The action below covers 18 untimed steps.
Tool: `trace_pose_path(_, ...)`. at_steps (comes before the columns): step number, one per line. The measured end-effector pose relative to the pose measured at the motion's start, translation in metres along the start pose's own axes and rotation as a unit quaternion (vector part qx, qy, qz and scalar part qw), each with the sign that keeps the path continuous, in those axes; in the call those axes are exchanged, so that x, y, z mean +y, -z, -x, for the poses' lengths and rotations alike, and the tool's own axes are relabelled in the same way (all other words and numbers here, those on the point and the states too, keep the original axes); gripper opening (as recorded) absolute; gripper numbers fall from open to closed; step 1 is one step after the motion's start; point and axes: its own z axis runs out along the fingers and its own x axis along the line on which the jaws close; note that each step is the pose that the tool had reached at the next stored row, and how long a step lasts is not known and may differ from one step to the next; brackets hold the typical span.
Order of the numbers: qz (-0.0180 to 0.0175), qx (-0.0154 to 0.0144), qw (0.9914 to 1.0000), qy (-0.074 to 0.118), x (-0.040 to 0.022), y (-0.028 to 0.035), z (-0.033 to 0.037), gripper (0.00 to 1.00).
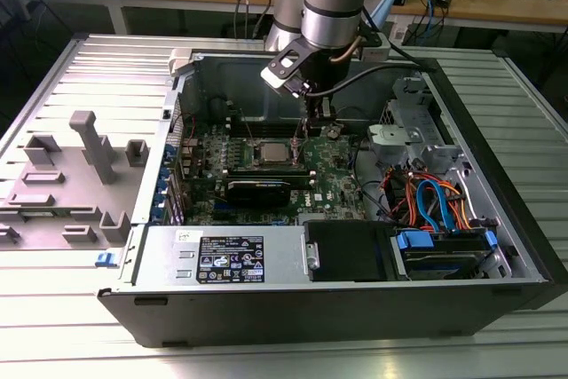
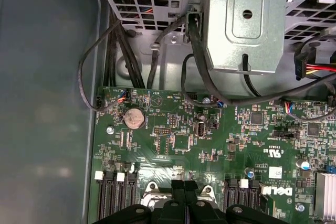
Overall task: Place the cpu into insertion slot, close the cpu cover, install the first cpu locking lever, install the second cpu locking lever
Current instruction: 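Close the cpu cover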
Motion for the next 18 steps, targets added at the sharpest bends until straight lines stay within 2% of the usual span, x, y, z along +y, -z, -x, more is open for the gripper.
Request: trace_pose_path(18, 0.0, 0.0, 1.0, 0.0, -0.0046, -0.0003, -0.0004, 0.11)
